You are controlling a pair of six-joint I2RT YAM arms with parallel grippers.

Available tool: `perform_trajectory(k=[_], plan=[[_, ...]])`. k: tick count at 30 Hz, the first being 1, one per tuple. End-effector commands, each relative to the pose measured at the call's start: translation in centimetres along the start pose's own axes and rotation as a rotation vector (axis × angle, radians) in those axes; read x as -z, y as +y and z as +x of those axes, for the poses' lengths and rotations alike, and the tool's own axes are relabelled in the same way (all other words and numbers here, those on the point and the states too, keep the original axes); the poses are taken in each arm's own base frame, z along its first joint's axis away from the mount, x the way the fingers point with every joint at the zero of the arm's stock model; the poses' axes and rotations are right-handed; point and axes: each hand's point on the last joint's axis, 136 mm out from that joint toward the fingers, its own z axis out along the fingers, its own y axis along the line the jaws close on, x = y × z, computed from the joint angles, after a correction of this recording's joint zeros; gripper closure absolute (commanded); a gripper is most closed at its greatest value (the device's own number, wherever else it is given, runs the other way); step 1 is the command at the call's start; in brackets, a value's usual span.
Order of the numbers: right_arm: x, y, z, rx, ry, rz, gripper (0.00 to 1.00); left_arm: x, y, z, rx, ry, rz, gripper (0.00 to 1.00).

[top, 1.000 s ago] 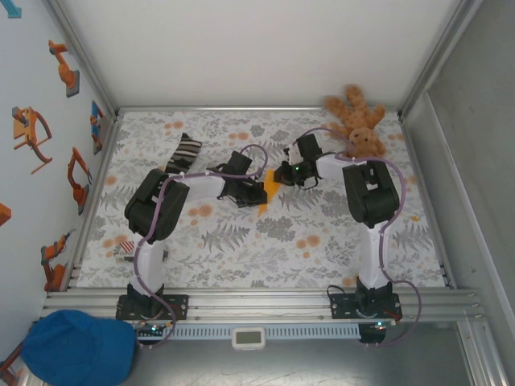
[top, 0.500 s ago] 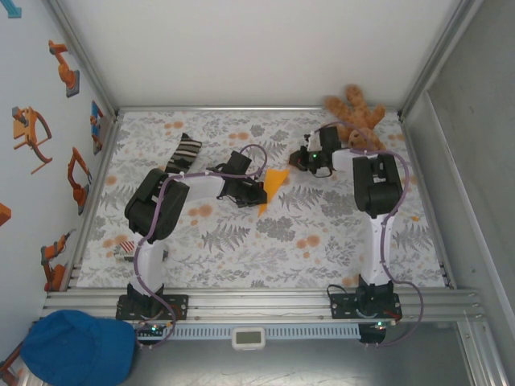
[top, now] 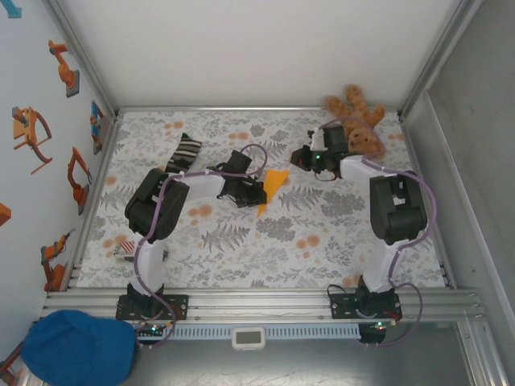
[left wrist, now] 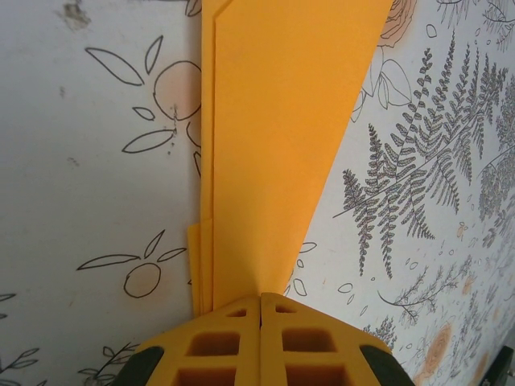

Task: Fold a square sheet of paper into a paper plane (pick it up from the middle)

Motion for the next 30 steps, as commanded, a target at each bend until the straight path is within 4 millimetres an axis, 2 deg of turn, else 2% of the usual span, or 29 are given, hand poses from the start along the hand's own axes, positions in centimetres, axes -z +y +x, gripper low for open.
perform_trajectory(k=[1,6,14,19,25,30], plan=[[-1.9,0.2,3.5,-0.025,0.074,0.038,1.0,-1.3,4.4,2.8,0.078,0.094,-0.14,1.0],[-5.4,0.4,6.5,-0.039,0.157,0.031,1.0,-1.4,4.5,2.9,0.08,0.097,-0.14,1.0],[-7.4,-2.6,6.6,-0.092,0.172,0.015,1.0,-1.6,4.9,3.4,0.092,0.114,-0.149,1.0],[-7.3,-5.4,5.1,-0.126,0.136,0.034,1.0,-1.9,5.3,3.9,0.104,0.127,-0.152,1.0],[-6.6,-8.5,0.7,-0.164,0.052,0.049,1.0,-2.0,5.6,4.2,0.106,0.135,-0.156,1.0],[-6.2,-9.8,-2.0,-0.176,0.015,0.058,1.0,-2.1,5.6,4.2,0.108,0.136,-0.154,1.0]])
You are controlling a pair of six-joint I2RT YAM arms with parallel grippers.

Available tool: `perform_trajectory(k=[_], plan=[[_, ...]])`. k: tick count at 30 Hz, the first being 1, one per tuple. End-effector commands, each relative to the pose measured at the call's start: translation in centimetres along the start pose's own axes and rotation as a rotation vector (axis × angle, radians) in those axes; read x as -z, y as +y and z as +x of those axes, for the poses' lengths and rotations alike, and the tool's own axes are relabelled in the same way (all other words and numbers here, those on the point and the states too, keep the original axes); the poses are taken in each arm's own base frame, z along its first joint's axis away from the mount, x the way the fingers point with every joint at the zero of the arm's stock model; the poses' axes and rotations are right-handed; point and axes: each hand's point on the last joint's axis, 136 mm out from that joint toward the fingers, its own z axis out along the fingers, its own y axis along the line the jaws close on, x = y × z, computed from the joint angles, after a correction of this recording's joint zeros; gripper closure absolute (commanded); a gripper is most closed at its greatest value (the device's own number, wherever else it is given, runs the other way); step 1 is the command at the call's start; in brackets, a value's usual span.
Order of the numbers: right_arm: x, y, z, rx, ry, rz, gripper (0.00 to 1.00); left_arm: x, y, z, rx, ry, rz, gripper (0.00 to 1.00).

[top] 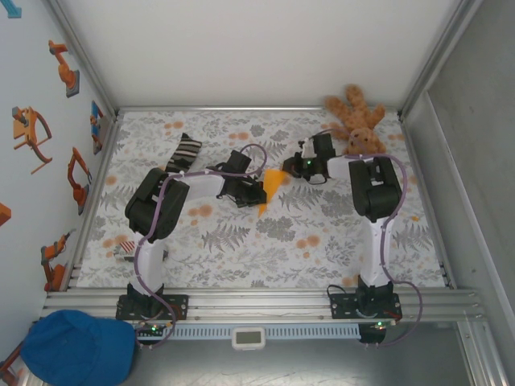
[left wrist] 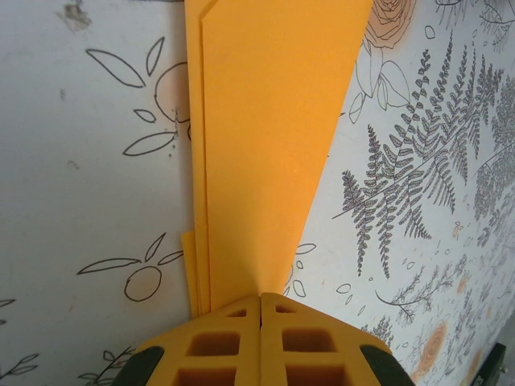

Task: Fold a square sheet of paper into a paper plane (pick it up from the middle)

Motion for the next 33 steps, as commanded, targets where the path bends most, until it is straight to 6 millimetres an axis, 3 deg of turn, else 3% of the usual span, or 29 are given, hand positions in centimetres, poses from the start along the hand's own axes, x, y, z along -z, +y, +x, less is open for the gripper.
perform_trajectory(k=[1,5,9,13,16,20,26,29,31,33], plan=[[0.4,-3.2,-2.3,-0.026,-0.07,0.103,1.0,-1.9,5.6,4.0,0.102,0.124,-0.169,1.0],[1.9,-0.5,-3.9,-0.012,-0.127,0.072,1.0,-1.4,4.3,2.8,0.083,0.105,-0.141,1.0],[5.0,2.7,-4.7,0.012,-0.192,0.073,1.0,0.4,0.8,0.1,0.047,0.036,-0.059,0.97],[8.2,5.0,-3.7,0.046,-0.234,0.124,0.99,4.9,-4.2,-3.8,0.003,-0.114,0.068,0.78],[10.0,5.4,-2.4,0.047,-0.25,0.193,0.89,8.5,-5.9,-5.4,-0.004,-0.214,0.126,0.7],[10.8,5.7,0.1,0.068,-0.231,0.303,0.79,12.3,-4.1,-5.7,0.035,-0.294,0.09,0.58],[9.3,6.0,4.4,0.121,-0.138,0.531,0.67,16.7,0.9,-4.9,0.093,-0.372,-0.079,0.46],[8.0,6.3,6.4,0.118,-0.103,0.625,0.59,18.9,3.3,-4.4,0.102,-0.419,-0.178,0.28],[6.9,6.7,7.3,0.114,-0.101,0.653,0.41,20.7,4.5,-4.0,0.079,-0.463,-0.25,0.16],[5.8,6.9,7.7,0.103,-0.107,0.669,0.37,22.2,5.4,-3.4,0.059,-0.49,-0.3,0.09]])
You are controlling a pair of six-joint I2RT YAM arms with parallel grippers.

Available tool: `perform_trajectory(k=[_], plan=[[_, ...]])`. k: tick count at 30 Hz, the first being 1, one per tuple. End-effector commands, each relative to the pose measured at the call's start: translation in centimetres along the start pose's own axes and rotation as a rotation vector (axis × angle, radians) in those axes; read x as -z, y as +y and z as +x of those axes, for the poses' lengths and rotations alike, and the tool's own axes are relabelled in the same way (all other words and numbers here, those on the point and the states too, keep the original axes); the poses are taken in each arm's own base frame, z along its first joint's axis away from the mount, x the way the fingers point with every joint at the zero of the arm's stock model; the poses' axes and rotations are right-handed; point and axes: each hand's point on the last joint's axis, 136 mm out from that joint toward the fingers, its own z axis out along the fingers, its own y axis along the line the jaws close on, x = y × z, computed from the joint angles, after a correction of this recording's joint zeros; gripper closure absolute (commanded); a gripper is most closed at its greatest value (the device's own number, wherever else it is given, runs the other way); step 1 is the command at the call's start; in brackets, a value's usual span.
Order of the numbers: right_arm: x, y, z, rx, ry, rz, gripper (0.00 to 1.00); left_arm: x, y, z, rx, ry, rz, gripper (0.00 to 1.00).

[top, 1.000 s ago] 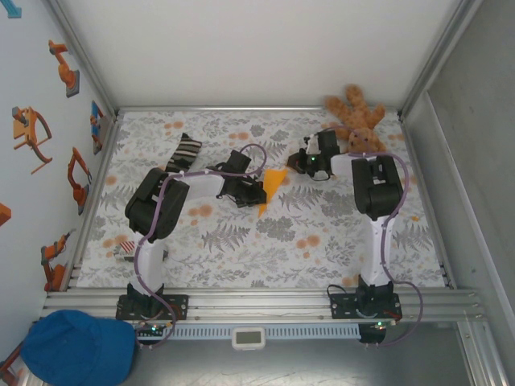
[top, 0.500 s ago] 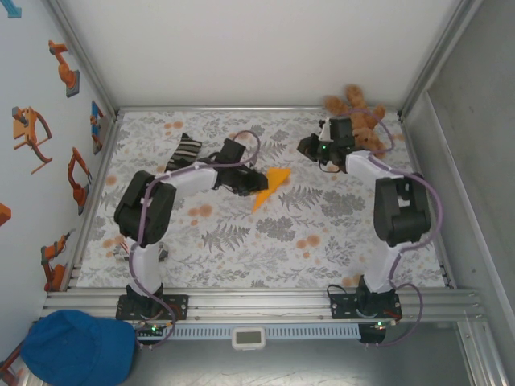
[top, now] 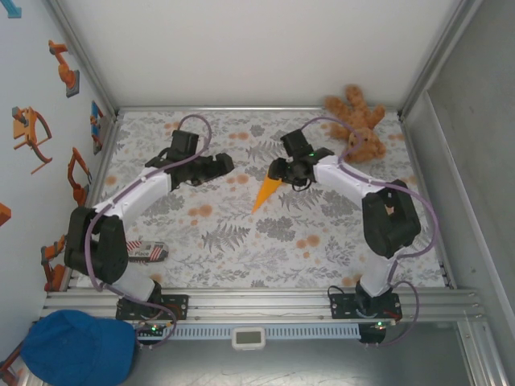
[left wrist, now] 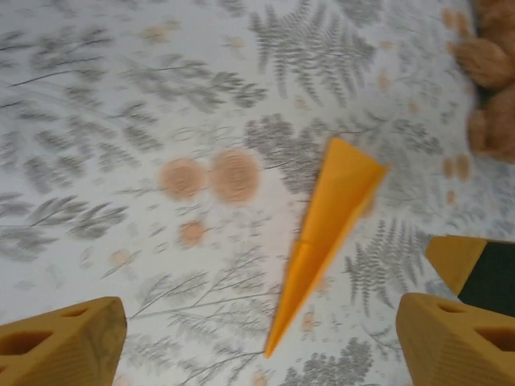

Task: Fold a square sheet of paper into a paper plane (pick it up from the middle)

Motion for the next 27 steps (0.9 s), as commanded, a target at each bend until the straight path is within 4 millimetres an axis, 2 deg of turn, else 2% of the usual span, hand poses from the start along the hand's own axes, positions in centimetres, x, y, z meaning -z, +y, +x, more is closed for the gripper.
perform_trajectory(k=[1,4,9,15,20,27], plan=[[-0.5,-0.9,0.2,-0.05,-0.018,0.141,0.36,3.1,2.7,-0.4,-0.069,-0.06,-0.128,0.07],[-1.5,-0.8,0.5,-0.076,-0.012,0.194,0.36,4.6,4.1,-0.5,-0.072,-0.087,-0.174,0.01],[-3.2,0.0,0.4,-0.07,0.006,0.241,0.43,5.6,5.2,-0.6,-0.073,-0.114,-0.19,0.04],[-3.9,0.0,0.1,-0.092,-0.028,0.32,0.43,5.5,5.4,-0.7,-0.074,-0.114,-0.198,0.04],[-4.8,-0.3,0.5,-0.111,-0.008,0.351,0.44,5.1,5.7,-0.4,-0.071,-0.099,-0.201,0.04],[-4.1,-0.9,0.4,-0.138,-0.025,0.392,0.52,4.6,5.5,-0.3,-0.068,-0.079,-0.187,0.04]])
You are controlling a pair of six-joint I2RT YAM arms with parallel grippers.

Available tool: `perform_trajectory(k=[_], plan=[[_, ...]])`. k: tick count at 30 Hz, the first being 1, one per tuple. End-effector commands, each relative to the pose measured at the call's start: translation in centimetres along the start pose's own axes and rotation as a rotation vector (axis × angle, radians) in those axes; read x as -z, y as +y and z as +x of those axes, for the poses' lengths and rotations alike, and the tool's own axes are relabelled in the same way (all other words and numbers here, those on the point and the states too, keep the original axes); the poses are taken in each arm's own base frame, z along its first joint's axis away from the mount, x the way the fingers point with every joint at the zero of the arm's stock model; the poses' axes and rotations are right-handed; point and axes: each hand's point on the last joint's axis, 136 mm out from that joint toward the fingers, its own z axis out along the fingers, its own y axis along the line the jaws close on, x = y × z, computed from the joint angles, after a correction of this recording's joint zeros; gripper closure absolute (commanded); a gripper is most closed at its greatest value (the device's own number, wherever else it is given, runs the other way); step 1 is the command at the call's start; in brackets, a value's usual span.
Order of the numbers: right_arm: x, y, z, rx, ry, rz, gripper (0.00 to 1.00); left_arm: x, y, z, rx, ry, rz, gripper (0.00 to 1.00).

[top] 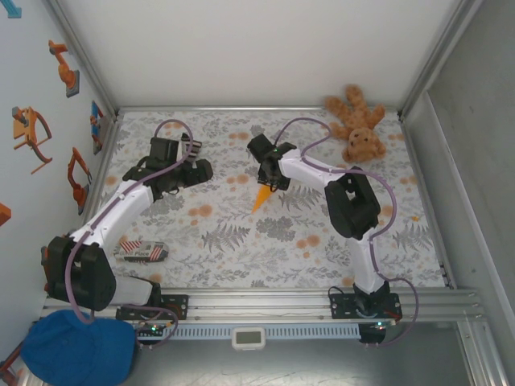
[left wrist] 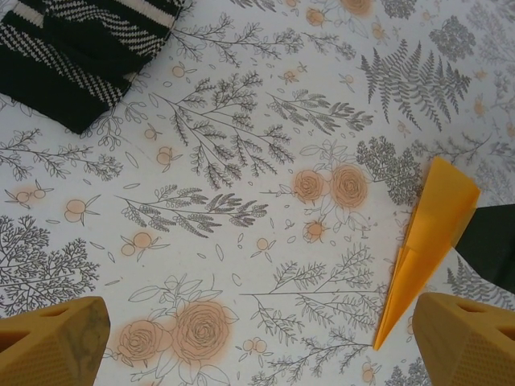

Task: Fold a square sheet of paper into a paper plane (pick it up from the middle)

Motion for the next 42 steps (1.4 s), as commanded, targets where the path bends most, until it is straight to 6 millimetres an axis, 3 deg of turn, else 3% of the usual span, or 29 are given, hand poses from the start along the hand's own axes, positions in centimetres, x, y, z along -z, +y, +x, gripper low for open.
perform_trajectory(k=[1,10,14,18,20,21,27,35,39,42], plan=[[0.7,-1.0,-0.7,-0.037,-0.036,0.063,0.54,-0.2,0.2,0.5,-0.013,0.029,0.0,0.04],[0.3,-1.0,-0.3,-0.06,-0.011,0.068,0.68,-0.2,0.3,0.6,-0.011,0.035,-0.005,0.04],[0.1,-0.8,0.0,-0.07,0.003,0.062,0.81,-0.3,0.3,0.7,-0.012,0.039,-0.006,0.04],[0.0,-0.8,0.3,-0.075,0.015,0.059,0.84,-0.4,0.4,0.7,-0.009,0.04,-0.008,0.04],[0.0,-0.7,0.5,-0.076,0.022,0.053,0.9,-0.3,0.4,0.6,-0.007,0.04,-0.009,0.04],[0.0,-0.7,0.4,-0.077,0.023,0.045,0.99,-0.4,0.5,0.6,-0.003,0.04,-0.01,0.04],[3.4,0.9,-2.1,-0.024,-0.076,-0.062,1.0,0.0,1.1,0.1,0.074,0.013,0.012,0.04],[8.7,7.9,-3.3,0.199,-0.131,-0.469,1.0,-1.5,3.0,-0.1,0.272,0.025,0.075,0.04],[9.8,11.2,-2.4,0.245,-0.086,-0.693,1.0,-2.9,3.9,0.3,0.384,0.043,0.123,0.04],[9.3,12.8,-1.3,0.235,-0.02,-0.827,1.0,-3.5,4.3,0.5,0.423,0.048,0.138,0.04]])
